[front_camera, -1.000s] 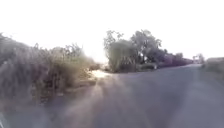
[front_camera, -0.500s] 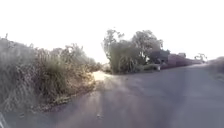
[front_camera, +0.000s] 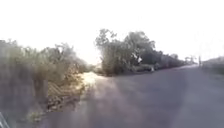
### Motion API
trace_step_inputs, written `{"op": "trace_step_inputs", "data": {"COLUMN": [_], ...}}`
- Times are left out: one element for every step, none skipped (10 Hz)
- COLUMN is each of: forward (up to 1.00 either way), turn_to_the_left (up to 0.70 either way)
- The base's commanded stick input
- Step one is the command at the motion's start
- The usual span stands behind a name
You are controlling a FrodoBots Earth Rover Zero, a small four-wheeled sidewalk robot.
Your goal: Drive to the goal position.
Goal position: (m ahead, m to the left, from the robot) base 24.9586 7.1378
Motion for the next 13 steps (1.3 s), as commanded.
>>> {"op": "trace_step_inputs", "data": {"forward": [1.00, 1.00, 1.00, 1.00, 1.00, 1.00, 1.00, 1.00, 1.00, 1.00, 1.00, 1.00, 1.00], "turn_to_the_left": [0.00, 0.00, 0.00, 0.00, 0.00, 0.00, 0.00, 0.00, 0.00, 0.00, 0.00, 0.00, 0.00]}}
